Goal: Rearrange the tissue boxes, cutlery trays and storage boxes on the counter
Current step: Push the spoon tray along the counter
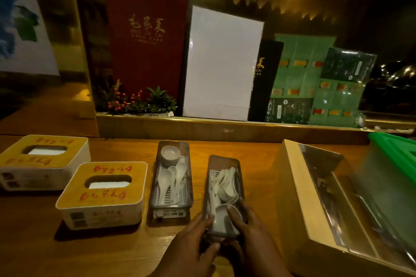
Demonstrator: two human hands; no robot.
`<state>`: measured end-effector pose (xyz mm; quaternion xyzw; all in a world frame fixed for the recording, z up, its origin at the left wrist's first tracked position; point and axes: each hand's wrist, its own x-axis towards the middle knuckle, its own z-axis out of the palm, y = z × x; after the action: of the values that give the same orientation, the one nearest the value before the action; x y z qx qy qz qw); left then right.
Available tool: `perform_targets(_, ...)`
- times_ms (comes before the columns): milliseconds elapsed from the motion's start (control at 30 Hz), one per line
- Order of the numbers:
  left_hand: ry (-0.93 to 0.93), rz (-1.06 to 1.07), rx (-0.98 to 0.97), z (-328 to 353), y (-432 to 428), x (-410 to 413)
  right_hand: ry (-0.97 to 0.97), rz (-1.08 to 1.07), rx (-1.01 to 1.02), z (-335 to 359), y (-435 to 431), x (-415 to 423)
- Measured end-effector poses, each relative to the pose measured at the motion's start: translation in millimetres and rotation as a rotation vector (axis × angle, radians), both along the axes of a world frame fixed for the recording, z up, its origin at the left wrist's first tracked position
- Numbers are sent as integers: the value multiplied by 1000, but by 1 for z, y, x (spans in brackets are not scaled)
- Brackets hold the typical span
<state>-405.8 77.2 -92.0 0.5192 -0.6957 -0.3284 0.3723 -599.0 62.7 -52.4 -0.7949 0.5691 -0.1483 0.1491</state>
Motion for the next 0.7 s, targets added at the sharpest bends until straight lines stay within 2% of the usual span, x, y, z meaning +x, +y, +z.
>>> perform_targets(67,3,68,22,1,1,-13,20,47,-18,6,-11,-5)
perform_targets(167,5,181,53,1,6,-31,-58,120,37,7,-23,-12)
perform_targets(267,79,251,69,3,11,-43,97,139,1,-2,-30,-17)
perform_targets(433,58,325,35,10,21,-59,151,196,-99,-12,-31,-23)
perform_targets(533,-25,367,13,9,28,-66,54,296,-69,2,-18,-39)
perform_targets(633,-93,492,-31,12,37,-80,-176,434,-110,33,0,-71)
perform_targets(700,-138,519,-123,21,43,-94,-332,427,-129,58,15,-95)
